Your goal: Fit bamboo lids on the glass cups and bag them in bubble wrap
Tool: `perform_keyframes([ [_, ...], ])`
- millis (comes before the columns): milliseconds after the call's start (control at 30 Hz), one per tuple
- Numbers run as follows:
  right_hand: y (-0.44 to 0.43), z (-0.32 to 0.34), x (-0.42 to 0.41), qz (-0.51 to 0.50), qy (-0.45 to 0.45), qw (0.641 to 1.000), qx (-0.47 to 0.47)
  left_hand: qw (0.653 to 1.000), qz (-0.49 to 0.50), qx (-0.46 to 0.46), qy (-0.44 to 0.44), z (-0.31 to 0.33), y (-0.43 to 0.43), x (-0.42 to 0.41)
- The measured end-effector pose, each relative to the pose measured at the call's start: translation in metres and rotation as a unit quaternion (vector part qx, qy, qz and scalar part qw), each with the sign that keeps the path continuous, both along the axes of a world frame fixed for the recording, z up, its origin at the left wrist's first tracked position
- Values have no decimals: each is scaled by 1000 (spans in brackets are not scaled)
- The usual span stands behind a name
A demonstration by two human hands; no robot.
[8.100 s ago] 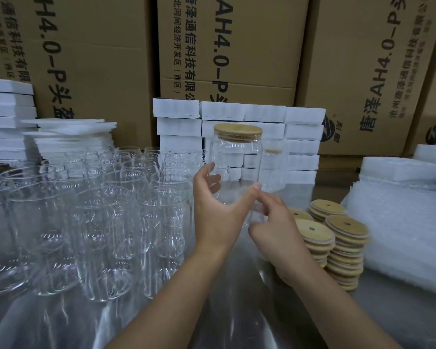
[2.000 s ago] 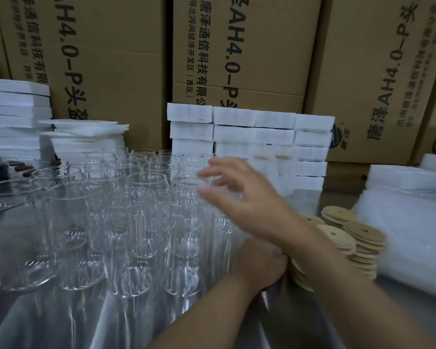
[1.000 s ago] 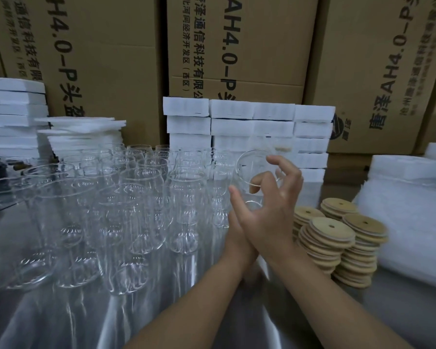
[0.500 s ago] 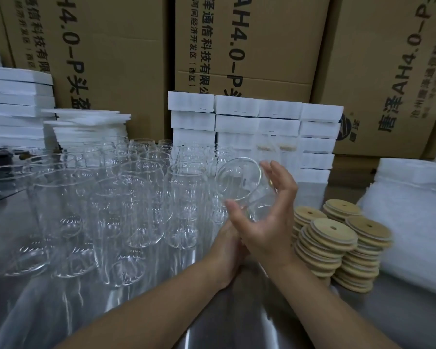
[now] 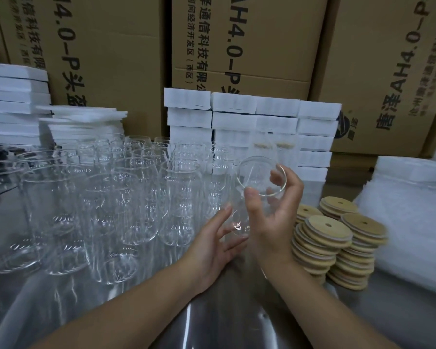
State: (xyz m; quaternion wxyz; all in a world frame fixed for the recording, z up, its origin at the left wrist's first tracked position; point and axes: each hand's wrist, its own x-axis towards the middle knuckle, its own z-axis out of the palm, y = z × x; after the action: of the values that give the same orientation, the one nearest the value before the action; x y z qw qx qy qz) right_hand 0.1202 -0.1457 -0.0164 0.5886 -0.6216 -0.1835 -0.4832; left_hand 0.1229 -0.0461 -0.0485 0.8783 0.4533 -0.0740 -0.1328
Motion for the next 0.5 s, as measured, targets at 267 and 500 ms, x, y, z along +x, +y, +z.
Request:
perform_keyframes([
  [267, 14, -18, -7, 55, 4, 998, -15, 999, 34, -28, 31, 2, 7, 9],
  [500, 10, -24, -9, 37, 34, 996, -78, 998, -35, -52, 32, 2, 13, 15],
])
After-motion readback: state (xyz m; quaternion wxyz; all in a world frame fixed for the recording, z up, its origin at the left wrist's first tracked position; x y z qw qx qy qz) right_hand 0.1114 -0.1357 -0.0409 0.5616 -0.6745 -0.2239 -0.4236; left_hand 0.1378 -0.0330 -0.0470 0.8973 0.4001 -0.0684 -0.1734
